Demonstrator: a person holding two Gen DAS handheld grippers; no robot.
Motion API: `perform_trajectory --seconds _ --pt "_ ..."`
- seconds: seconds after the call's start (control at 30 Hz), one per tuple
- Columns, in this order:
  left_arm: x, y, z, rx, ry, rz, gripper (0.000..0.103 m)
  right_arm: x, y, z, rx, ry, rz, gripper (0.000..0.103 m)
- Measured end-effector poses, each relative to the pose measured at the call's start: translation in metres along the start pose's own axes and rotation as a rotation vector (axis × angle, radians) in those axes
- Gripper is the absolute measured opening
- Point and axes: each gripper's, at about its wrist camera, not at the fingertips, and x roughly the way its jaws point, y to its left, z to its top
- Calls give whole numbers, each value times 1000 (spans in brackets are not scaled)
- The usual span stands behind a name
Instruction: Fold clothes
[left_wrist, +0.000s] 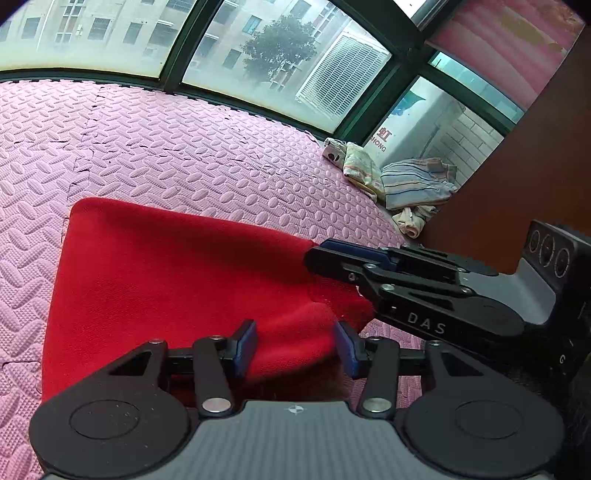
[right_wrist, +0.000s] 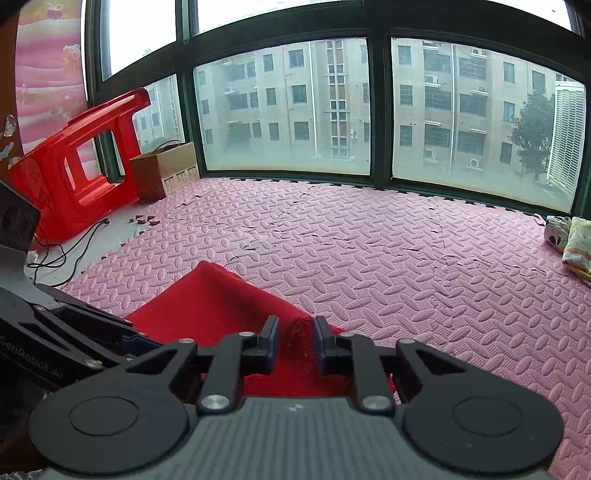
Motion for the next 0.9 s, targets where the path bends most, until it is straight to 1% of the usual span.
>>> perform_trajectory --seconds 0.1,0.17,0.3,0.37,0.43,0.47,0.5,0.53,0.57,0.63,0.7,0.77,0.83,0.9 --pt "4 -2 -3 16 10 0 49 18 -10 -7 51 37 -19 12" --pt "6 -3 -4 28 13 4 49 27 -16 -12 81 55 -26 12" --pt "3 -2 -3 26 5 -2 50 16 -19 -13 123 20 1 14" --pt "-5 0 0 17 -8 -10 51 3 -19 -9 134 -12 8 20" --pt "-14 2 4 13 -31 -1 51 -6 -16 -6 119 -37 -28 35" --pt "-20 4 6 13 -45 8 51 -8 -17 -6 125 -40 -32 41" --pt "-25 6 8 13 -59 17 52 -11 -18 -6 140 -44 -38 52" --pt "-30 8 10 13 -73 26 54 -14 -21 -8 160 -46 -45 56" --pt "-36 10 13 11 -87 37 56 -15 -25 -11 187 -39 -54 56" --pt "-46 22 18 -11 -119 82 56 -13 -31 -16 232 -24 -61 58" --pt "-52 37 22 -54 -133 125 57 -9 -43 -24 329 2 -42 58" --pt "-56 54 25 -107 -140 164 57 -6 -52 -31 402 15 -25 59" --pt "-58 68 24 -142 -138 198 57 -3 -59 -38 464 27 -9 65" --pt "-57 79 22 -176 -130 212 58 -1 -64 -44 504 36 5 67"
